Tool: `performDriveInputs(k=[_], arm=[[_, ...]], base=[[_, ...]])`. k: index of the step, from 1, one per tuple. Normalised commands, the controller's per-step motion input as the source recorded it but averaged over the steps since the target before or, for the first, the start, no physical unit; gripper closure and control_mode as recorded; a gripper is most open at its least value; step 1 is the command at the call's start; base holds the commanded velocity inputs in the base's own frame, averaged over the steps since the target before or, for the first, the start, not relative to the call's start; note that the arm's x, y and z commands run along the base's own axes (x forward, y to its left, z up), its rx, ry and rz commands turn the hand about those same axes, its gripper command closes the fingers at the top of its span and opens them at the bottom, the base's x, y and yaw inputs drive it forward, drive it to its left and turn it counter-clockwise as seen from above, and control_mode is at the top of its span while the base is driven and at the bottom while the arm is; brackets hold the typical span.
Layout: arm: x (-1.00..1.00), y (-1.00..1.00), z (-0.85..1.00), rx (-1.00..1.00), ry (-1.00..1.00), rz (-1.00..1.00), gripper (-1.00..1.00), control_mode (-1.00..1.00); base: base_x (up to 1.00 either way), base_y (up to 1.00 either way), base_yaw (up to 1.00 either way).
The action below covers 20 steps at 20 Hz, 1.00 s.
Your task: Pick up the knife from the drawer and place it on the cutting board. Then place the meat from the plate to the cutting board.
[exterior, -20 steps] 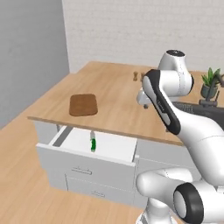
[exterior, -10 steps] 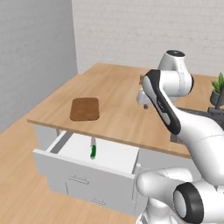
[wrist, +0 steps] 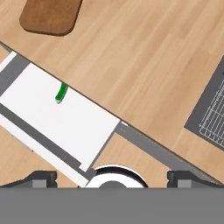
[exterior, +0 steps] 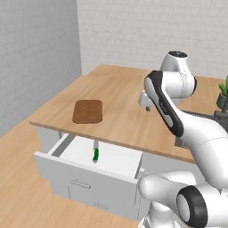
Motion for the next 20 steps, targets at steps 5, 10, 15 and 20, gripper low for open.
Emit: performDriveInputs(k=[5, 10, 15, 20], arm=[[-0.49, 0.87, -0.72, -0.01, 0.0, -0.19, -1.0, -1.0], [-0.37, 1.0, -0.76, -0.01, 0.02, -0.28, -1.0, -1.0], [-0.16, 0.98, -0.74, 0.0, 0.0, -0.3, -1.0, -1.0], [0.12, 0.57, -0.47, 0.0, 0.0, -0.3, -1.0, -1.0]], base=[[0.0, 0.0, 0.0], [0.0, 0.0, 0.0], [0.0, 0.0, 0.0], [0.0, 0.0, 0.0]])
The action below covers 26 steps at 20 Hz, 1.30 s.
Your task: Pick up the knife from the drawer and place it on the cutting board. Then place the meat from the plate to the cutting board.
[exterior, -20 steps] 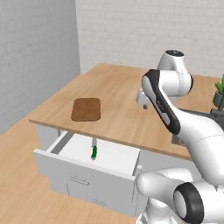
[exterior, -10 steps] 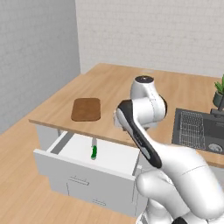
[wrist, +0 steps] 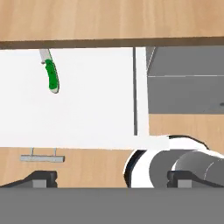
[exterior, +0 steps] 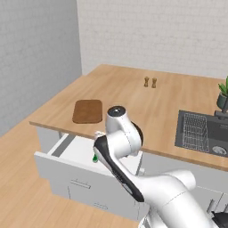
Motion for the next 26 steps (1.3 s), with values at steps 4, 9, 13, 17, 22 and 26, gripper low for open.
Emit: performDriveInputs(k=[4, 9, 13, 17, 22, 26], arm=[[0.53, 0.21, -0.29, 0.01, 0.06, -0.16, -1.0, -1.0], [0.59, 0.0, -0.15, 0.05, 0.19, -0.01, -1.0, -1.0], [0.39, 0.0, -0.18, 0.02, 0.31, 0.05, -1.0, -1.0], [0.21, 0.07, -0.38, 0.0, 0.25, 0.04, -1.0, -1.0], [0.01, 0.18, -0.6, 0.0, 0.17, 0.03, -1.0, -1.0], [0.0, 0.23, -0.54, 0.0, 0.09, 0.0, -1.0, -1.0]], base=[[0.0, 0.0, 0.0], [0.0, 0.0, 0.0], [0.0, 0.0, 0.0], [0.0, 0.0, 0.0], [0.0, 0.0, 0.0], [0.0, 0.0, 0.0]])
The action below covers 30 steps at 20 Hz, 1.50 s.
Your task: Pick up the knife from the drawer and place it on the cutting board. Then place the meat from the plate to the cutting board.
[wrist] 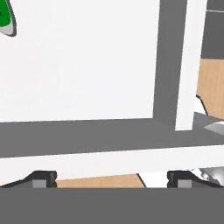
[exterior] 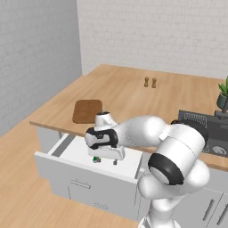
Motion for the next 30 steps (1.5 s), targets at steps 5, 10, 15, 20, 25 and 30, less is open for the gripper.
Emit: performDriveInputs(k=[5, 10, 15, 20, 25, 30], arm=[[0.0, 0.05, -0.21, 0.0, -0.01, 0.0, -1.0, -1.0], [0.14, 0.0, -0.18, 0.0, -0.02, 0.0, -1.0, -1.0], [0.48, 0.0, -0.21, 0.0, 0.0, 0.0, -1.0, -1.0], [0.32, 0.04, -0.4, 0.0, 0.01, 0.0, -1.0, -1.0], [0.03, 0.37, -0.58, 0.0, 0.08, 0.0, -1.0, -1.0], [-0.17, 0.69, -0.25, 0.0, 0.01, 0.0, -1.0, -1.0]], base=[[0.0, 0.0, 0.0], [0.0, 0.0, 0.0], [0.0, 0.0, 0.0], [0.0, 0.0, 0.0], [0.0, 0.0, 0.0], [0.0, 0.0, 0.0]])
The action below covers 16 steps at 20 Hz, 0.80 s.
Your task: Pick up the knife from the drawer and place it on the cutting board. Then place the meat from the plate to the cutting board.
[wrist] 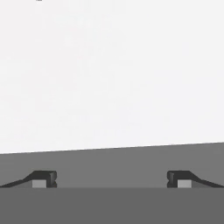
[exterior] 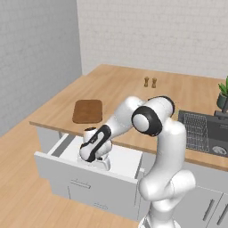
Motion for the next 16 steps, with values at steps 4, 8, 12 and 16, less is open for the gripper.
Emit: performDriveInputs(k=[4, 8, 12, 16], arm=[[-0.52, 0.91, 0.0, 0.0, 0.0, 0.0, -1.0, -1.0], [-0.71, 0.97, 0.0, 0.0, 0.0, 0.0, -1.0, -1.0], [-0.88, 1.0, 0.0, 0.0, 0.0, 0.0, -1.0, -1.0], [-0.95, 0.99, 0.04, 0.0, 0.0, 0.0, -1.0, -1.0]], base=[[0.0, 0.0, 0.0], [0.0, 0.0, 0.0], [0.0, 0.0, 0.0], [0.0, 0.0, 0.0]])
